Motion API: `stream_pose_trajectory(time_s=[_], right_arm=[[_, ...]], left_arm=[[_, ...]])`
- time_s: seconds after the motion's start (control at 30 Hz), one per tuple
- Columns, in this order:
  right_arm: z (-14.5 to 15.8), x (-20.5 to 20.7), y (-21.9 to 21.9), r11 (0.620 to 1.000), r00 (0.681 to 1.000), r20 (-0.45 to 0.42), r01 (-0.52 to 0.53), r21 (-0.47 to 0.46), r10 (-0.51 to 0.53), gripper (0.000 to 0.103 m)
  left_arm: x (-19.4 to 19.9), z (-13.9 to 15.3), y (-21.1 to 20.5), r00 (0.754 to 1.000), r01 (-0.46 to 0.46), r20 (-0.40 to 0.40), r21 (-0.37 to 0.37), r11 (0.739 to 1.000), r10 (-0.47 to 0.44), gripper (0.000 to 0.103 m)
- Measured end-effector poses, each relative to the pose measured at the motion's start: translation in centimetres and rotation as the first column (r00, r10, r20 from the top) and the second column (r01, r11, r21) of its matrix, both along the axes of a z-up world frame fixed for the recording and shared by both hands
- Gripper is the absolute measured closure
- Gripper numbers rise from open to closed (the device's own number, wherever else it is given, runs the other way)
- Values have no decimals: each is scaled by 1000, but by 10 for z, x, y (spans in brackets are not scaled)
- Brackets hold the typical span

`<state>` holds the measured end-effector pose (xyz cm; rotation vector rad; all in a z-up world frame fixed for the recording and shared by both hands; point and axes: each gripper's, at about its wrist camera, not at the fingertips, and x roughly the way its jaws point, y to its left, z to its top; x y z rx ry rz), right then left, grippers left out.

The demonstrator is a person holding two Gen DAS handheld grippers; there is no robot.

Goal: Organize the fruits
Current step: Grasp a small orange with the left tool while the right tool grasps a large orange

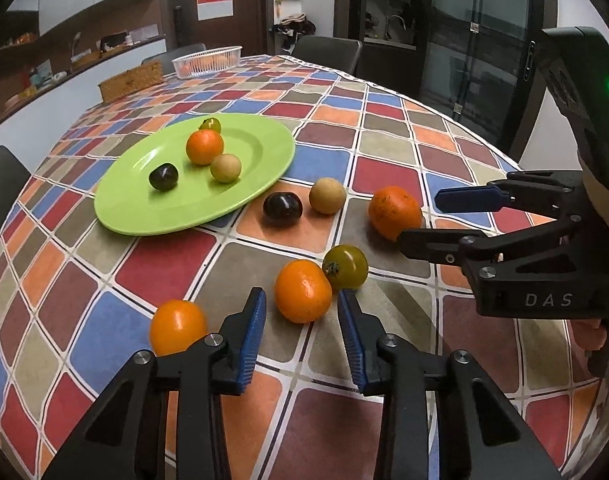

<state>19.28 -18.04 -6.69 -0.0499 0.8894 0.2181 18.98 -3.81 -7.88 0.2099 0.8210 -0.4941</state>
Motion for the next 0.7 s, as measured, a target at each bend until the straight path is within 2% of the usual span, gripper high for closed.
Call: stream_pose_trajectory(time_s=[0.23,0.7], right_arm=[[-4,10,1,1000,1000,-14,1,16,0,50],[-9,19,4,1000,1000,-25,-13,18,13,61]], left_arm=[[6,-3,-3,1000,-6,-24,-20,1000,6,72],[8,-2,0,998,-37,-49,-47,998,35,73]])
